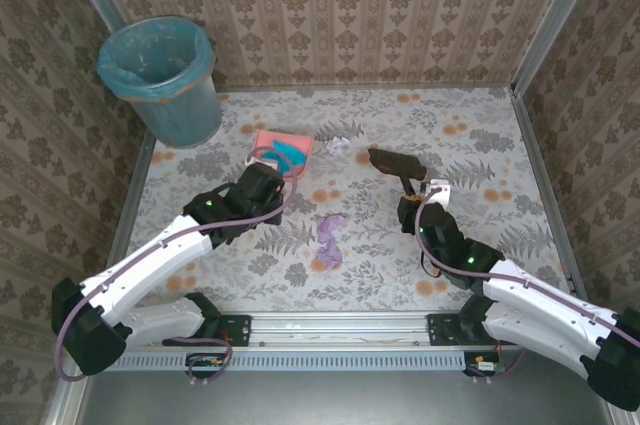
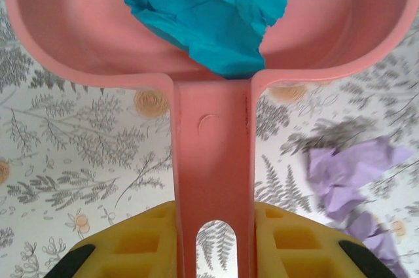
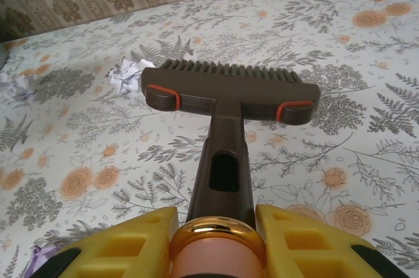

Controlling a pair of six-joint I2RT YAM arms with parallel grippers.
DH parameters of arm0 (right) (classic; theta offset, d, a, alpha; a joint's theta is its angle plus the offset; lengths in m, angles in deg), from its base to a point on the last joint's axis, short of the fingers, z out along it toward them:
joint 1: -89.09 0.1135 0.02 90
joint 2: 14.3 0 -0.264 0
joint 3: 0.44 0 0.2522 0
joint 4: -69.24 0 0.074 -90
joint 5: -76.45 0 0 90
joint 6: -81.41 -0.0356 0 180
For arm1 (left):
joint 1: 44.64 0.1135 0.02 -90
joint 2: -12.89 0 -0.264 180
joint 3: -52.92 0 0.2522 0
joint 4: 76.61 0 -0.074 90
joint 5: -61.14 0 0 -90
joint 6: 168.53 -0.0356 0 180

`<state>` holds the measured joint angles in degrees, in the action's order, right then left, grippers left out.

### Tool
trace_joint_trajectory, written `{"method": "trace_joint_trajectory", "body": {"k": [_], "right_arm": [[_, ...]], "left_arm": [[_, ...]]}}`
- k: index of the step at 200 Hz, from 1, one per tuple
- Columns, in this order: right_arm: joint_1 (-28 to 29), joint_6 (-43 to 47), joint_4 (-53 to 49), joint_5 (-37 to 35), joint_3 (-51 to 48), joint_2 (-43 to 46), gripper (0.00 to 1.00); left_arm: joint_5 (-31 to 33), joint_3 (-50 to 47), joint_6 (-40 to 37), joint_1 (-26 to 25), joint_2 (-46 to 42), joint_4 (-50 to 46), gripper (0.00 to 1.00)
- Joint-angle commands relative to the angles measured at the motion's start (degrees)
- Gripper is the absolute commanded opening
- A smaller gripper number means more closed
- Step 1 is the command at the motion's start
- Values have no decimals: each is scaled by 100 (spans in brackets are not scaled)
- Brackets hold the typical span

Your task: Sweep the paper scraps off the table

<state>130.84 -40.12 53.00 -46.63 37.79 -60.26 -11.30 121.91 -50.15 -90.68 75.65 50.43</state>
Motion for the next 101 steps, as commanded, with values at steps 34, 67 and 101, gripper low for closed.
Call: {"method": "trace_joint_trajectory", "body": {"k": [34,67,101], "right_arm": [[-27,122,971,-335,-191,-289,0],[-30,319,1374,-171,-309,-559,0],[-27,384,1561,-79,-271,-1006,0]], "left_arm": [[-250,1212,236,213,151,-487,0],[-291,1968,278,547,414,-858,0],[-912,2653,326,1217,649,-984,0]]}}
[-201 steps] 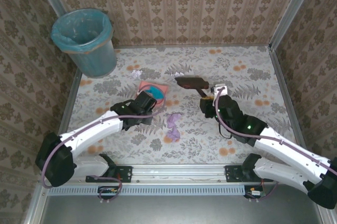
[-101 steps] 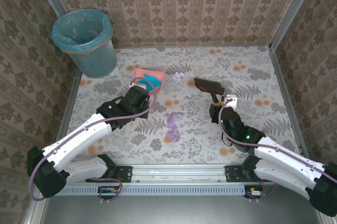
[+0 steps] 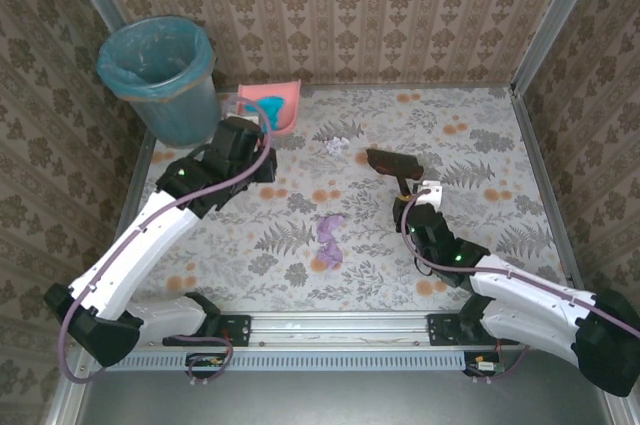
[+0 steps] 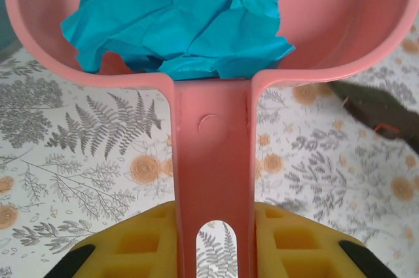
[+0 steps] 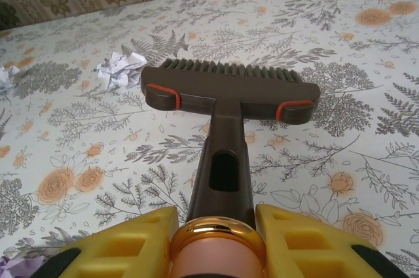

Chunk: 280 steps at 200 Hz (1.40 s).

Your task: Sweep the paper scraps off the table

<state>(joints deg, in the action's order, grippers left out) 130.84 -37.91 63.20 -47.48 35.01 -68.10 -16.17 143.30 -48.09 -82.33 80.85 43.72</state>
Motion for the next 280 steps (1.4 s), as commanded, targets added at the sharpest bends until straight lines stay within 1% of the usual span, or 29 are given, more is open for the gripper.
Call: {"method": "trace_joint_trajectory", "body": {"k": [1,22,37,42,45,49,93,129,140,157,184,197,223,238,280], "right_arm": [[-27,159,543,3,9,-237,0],[-27,136,565,113,108,-579,0],[-32,111,493,182,215,-774,0],[-24,109,457,201,246,-822,0],[-26,111,450,209,263,-840,0],[-19,111,430,211,281,-885,0],[-21,101,362,237,353,-974,0],[-24,66,354,279,366,-981,0],[-27,58,344,286,371,-974,0],[-28,68,325,275,373,-944,0],[-27,104,256,174,371,-855,0],[-31,132,260,136,349,-793,0],[-27,153,291,96,327,-762,0],[-27,155,280,106,352,-800,0],[-30,172,204,41,411,-851,0]], "left_arm": [[-434,534,112,401,142,-322,0],[-643,1085,94,786,379,-523,0],[-999,1419,101,1096,547,-557,0],[-1105,1528,109,1128,608,-563,0],[-1160,1607,119,1306,641,-570,0],[-1225,1707,136,1400,706,-598,0],[-1921,2740,366,2371,1354,-943,0],[-2939,3640,763,3204,1995,-1036,0],[-3203,3942,887,3366,2185,-1025,0],[-3333,4438,1055,3562,2498,-1086,0],[-3795,5048,1417,3917,2978,-1054,0],[-4018,5135,1631,4073,3142,-945,0],[-4535,4997,2161,4356,3327,-308,0],[-4679,4964,2403,4482,3431,-88,0],[-4907,4787,2805,4626,3667,426,0]]}}
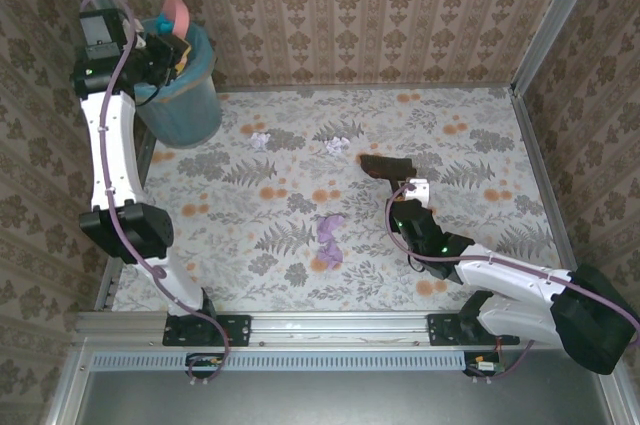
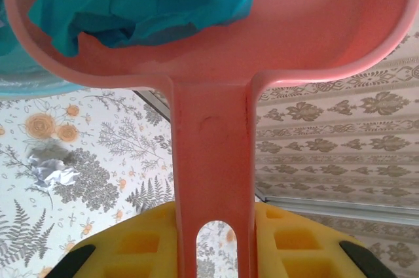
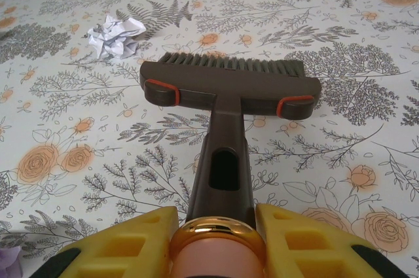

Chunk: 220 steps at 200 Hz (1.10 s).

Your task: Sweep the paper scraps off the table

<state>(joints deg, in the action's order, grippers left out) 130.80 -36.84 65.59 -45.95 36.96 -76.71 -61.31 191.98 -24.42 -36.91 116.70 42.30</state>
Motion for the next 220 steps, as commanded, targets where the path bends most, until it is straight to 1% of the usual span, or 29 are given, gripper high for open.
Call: {"method": "trace_joint_trajectory", "body": {"k": [1,6,10,32,42,58,81,108,136,152,183,207,220], "right_arm": [[-24,65,-35,-114,218,10,0],[-23,71,-34,-113,212,19,0],[-23,73,-33,-114,211,15,0],[-32,92,-32,-130,220,2,0],[-30,92,-31,-132,221,-12,0],[-27,98,-35,-135,242,-16,0],[-32,105,-28,-140,238,-25,0],[-32,127,-35,-141,246,-59,0],[-34,143,-35,-136,258,-58,0],[-32,153,-24,-138,255,-69,0],[-32,159,-28,-135,266,-78,0],[-32,158,-19,-138,273,-96,0],[-32,161,-25,-135,283,-104,0]], "left_arm": [[-394,-91,449,91,94,581,0],[-394,-133,520,112,115,669,0],[-576,-176,584,134,134,758,0],[-902,-495,1097,241,216,1501,0],[-977,-538,1241,262,266,1622,0],[-1033,-642,1390,269,285,1815,0],[-1062,-963,1780,280,249,2421,0],[-1096,-1037,2090,301,342,2737,0],[-1044,-1531,2544,283,249,3474,0],[-1019,-1686,2648,291,223,3697,0],[-1028,-1819,2709,300,167,3841,0],[-936,-2060,2807,329,-18,4109,0],[-895,-2069,2774,330,-62,4077,0]]}}
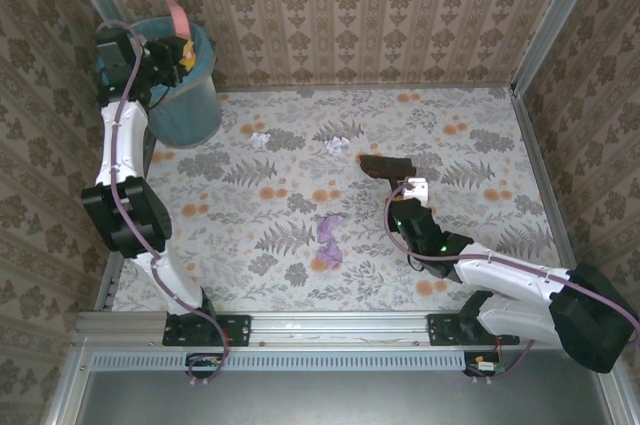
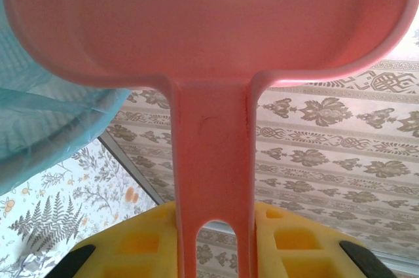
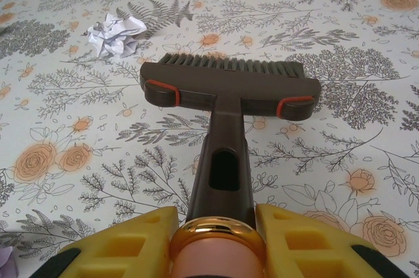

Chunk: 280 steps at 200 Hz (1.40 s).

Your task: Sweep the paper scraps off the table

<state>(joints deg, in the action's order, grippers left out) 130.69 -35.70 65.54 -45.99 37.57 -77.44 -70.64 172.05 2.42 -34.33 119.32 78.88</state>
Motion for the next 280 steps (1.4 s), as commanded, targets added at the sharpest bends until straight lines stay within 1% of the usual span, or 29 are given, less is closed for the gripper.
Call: {"method": "trace_joint_trajectory", "body": {"k": [1,34,64,95,120,143,156,160,170,204,220,241,247,249,255,280], "right_arm": [[-21,48,-21,-131,221,-32,0],[-22,46,-29,-133,223,-21,0],[-21,39,-47,-141,218,-15,0],[-21,18,-65,-156,212,11,0],[-23,10,-83,-184,203,56,0],[-35,4,-100,-226,181,134,0],[-30,-7,-99,-240,163,167,0],[-30,-10,-105,-237,165,177,0],[-37,-14,-123,-257,151,202,0],[-49,-82,-105,-248,115,266,0],[-56,-136,-126,-228,111,300,0],[-57,-189,-145,-219,81,394,0],[-56,-206,-153,-231,65,442,0],[-56,-215,-160,-232,63,455,0],[-57,-218,-150,-240,39,513,0],[-65,-290,-53,-317,-98,717,0]], "left_arm": [[38,-72,80,70,-325,412,0],[-48,29,-49,68,-324,237,0],[-52,110,-346,10,-492,17,0],[-44,344,-750,-197,-655,-355,0],[69,302,-888,-508,-942,-394,0],[378,210,-1224,-1005,-1259,-588,0],[460,112,-1460,-1357,-1444,-696,0],[648,72,-1538,-1471,-1486,-712,0],[717,-46,-1748,-1732,-1610,-768,0],[988,-543,-2711,-2632,-1988,-1262,0],[1250,-894,-3220,-3024,-2210,-1542,0],[1805,-1590,-3851,-3537,-2579,-1798,0],[2010,-1891,-3980,-3603,-2712,-1773,0],[2067,-2001,-4023,-3752,-2761,-1756,0],[2241,-2302,-4121,-3912,-2902,-1716,0],[3401,-3708,-4500,-4600,-3578,-1352,0]]}}
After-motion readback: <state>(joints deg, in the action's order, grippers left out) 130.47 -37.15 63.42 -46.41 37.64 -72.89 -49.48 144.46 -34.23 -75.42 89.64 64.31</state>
